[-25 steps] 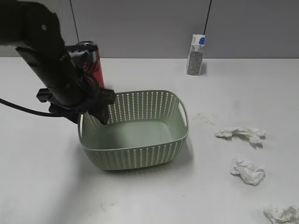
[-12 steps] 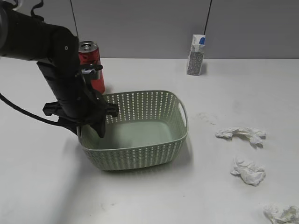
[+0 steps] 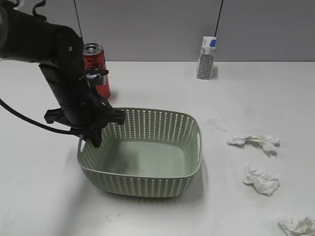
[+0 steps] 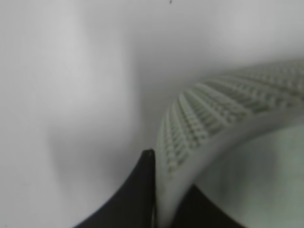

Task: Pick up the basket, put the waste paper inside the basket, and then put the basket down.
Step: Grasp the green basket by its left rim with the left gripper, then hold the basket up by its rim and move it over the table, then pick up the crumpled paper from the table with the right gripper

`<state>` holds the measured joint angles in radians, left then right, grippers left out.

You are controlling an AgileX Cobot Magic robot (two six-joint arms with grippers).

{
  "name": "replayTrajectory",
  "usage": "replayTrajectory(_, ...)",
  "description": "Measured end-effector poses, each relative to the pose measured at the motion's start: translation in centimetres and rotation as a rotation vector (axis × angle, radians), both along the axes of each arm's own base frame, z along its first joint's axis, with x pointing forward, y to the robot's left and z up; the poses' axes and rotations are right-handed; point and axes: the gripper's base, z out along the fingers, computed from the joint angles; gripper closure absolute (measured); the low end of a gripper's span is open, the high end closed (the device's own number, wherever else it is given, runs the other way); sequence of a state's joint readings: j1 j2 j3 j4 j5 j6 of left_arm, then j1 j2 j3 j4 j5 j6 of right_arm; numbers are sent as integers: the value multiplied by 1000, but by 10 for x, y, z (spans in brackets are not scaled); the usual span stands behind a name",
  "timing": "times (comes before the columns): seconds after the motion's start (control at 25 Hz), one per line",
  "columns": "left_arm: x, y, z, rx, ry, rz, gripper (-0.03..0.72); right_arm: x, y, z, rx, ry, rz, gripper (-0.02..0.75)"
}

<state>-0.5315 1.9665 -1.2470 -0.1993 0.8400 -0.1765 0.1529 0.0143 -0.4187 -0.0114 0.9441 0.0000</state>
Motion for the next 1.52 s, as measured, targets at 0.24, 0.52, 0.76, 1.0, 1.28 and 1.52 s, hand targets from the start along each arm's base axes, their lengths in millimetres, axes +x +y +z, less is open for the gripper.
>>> replayTrajectory(0.24,0,4,14,22,-48,-29,688,18,5,5,10,90,11,146)
replayTrajectory(0.52,7,13,55,58,-206,56,688,87,19,17,48,281,19,146)
replayTrajectory(0.76,9,8,61,4,-234,156,688,174,33,-13,21,534,-4,146)
replayTrajectory(1.0,3,-6,62,1,-268,103,688,255,45,-56,1,676,-21,146)
replayTrajectory(1.28,3,-7,62,9,-291,84,688,314,54,-104,-19,778,-13,146)
replayTrajectory(1.52,4,-7,62,19,-300,74,688,323,56,-138,-11,835,-28,150)
